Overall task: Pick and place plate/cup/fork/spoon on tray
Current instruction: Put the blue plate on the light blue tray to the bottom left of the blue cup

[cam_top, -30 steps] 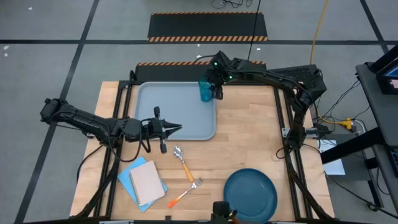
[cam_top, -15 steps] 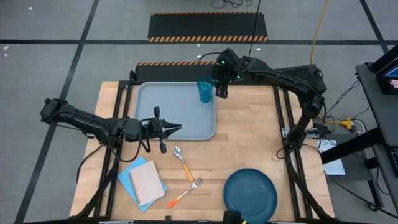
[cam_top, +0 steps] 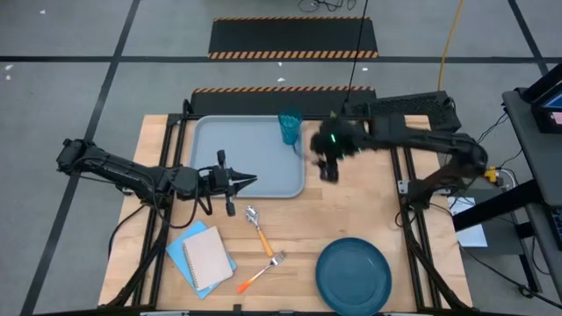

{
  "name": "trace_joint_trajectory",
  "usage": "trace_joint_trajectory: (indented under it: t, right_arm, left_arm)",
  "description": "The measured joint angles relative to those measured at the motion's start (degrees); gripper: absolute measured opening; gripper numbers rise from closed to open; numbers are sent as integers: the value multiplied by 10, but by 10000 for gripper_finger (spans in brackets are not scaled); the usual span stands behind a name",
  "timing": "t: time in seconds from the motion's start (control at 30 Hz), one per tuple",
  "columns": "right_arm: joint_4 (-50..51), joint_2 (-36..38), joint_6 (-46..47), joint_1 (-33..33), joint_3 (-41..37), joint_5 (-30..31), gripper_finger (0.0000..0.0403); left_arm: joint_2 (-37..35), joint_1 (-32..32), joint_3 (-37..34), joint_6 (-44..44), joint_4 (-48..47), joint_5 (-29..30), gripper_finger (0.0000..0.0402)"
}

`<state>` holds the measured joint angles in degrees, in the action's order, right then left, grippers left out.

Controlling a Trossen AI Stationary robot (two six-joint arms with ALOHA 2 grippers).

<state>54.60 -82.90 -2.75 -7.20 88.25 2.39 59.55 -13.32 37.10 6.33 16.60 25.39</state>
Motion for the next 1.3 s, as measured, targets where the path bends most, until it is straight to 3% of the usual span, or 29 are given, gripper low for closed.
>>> trace_joint_trajectory:
  t: [0.27, 0.43, 0.73, 0.97, 1.3]
  right_arm:
    - [-30, 66, 191, 215, -123, 114, 189]
    - [-100, 67, 301, 313, -189, 111, 189]
    - [-335, 61, 435, 434, -298, 112, 189]
    - [-437, 0, 516, 513, -309, 143, 189]
    - [-462, -112, 646, 586, -259, 156, 189]
  left_arm:
    - [0, 0, 0, -1, 0, 0, 33]
    - [0, -7, 0, -32, 0, 0, 33]
    - [0, -53, 0, -99, -1, 0, 33]
    - [0, -107, 0, -140, 2, 2, 33]
    - [32, -170, 0, -168, 21, 34, 33]
